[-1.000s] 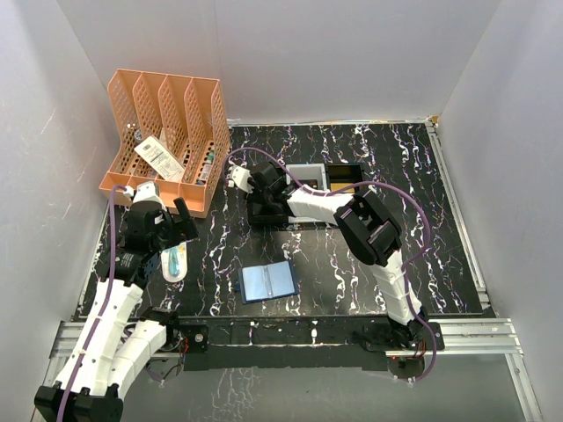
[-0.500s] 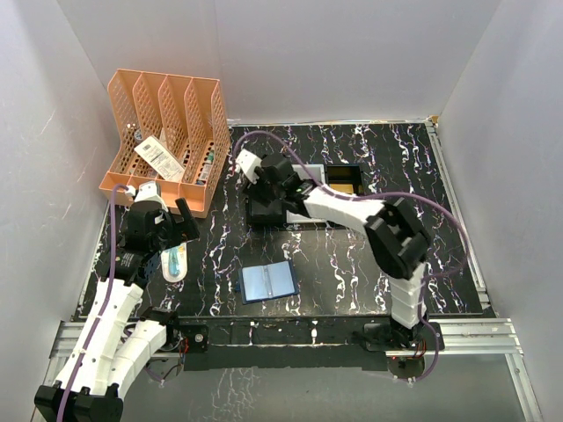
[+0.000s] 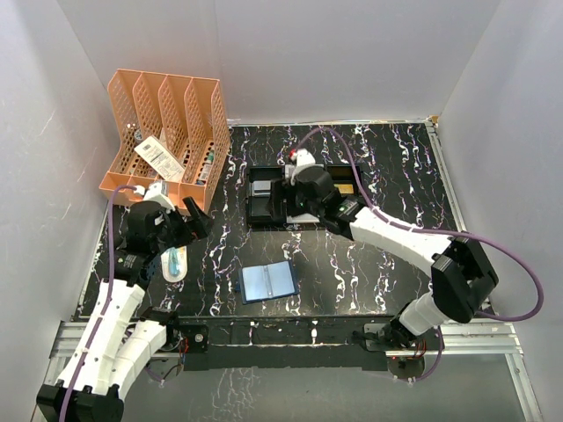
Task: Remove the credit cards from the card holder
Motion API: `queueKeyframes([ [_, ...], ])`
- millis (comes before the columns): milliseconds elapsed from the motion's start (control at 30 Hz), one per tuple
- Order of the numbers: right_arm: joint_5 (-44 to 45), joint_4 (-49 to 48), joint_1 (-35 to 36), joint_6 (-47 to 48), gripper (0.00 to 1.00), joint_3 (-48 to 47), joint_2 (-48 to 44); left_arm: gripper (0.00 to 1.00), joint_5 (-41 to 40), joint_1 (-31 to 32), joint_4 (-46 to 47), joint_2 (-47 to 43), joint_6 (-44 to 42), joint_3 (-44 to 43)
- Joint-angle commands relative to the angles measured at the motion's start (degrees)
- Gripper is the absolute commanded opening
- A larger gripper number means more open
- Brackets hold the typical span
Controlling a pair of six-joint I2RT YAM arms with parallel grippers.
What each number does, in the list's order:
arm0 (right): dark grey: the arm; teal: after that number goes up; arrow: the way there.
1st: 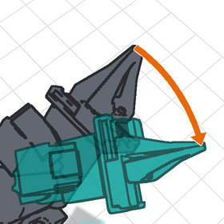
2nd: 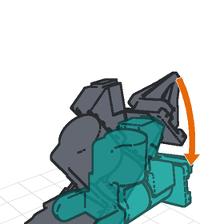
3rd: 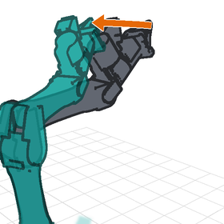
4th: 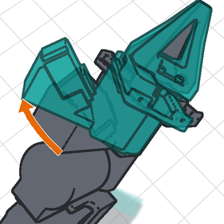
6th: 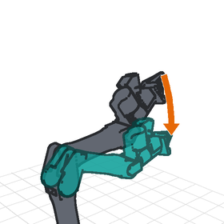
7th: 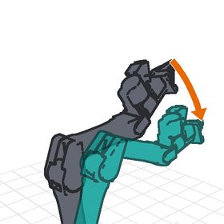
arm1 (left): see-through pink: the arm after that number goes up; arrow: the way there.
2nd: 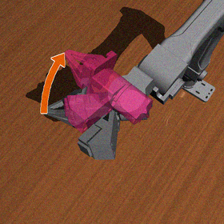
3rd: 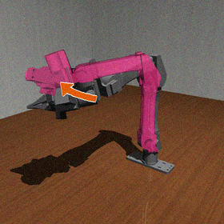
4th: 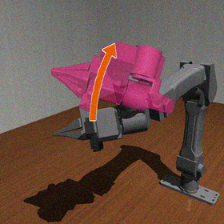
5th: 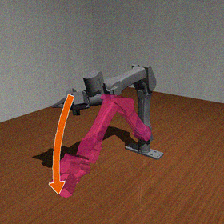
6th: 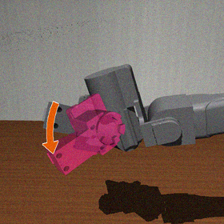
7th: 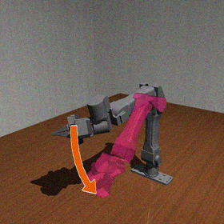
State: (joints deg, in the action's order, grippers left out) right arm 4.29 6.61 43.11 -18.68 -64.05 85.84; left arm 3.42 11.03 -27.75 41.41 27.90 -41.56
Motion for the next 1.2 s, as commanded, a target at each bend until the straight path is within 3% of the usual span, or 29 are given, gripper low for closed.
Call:
queueKeyframes([
  [0, -11.52, 5.7, 0.07, -20.18, 0.73, 10.36, -3.1, 0.92, 22.53, -0.02, 11.97, -0.72, 13.71, 6.18],
  [100, -14.94, -0.15, 0.64, -26.57, 0.64, 19.04, -7.24, 0.89, 25.62, 2.87, 15.01, -2.13, 18.09, 10.55],
  [300, -17.9, -4.77, 3.11, -31.78, 0.58, 26.65, -10.74, 0.85, 13.29, 16.48, 10.2, -5.88, 21.5, 12.5],
  [467, -18.43, -5.01, 4.4, -33.0, 0.48, 27.84, -10.47, 0.79, 2.83, 29.81, 9.54, 2.73, 22.86, 10.9],
  [700, -17.23, -4.6, 4.59, -33.16, 0.44, 28.6, -8.83, 0.73, -8.13, 40.02, 10.37, 11.82, 28.02, 10.23],
  [833, -17.82, -5.45, 4.61, -33.26, 0.42, 29.35, -6.94, 0.7, -10.12, 41.87, 11.58, 12.82, 30.06, 11.87],
  [1000, -17.81, -5.92, 4.61, -32.93, 0.39, 29.59, -5.18, 0.57, -8.09, 42.32, 14.7, 15.05, 30.22, 13.96],
  [1167, -18.6, -6.39, 4.61, -32.76, 0.33, 29.7, -3.5, 0.52, -7.79, 42.57, 15.06, 18.03, 30.48, 15.74],
])
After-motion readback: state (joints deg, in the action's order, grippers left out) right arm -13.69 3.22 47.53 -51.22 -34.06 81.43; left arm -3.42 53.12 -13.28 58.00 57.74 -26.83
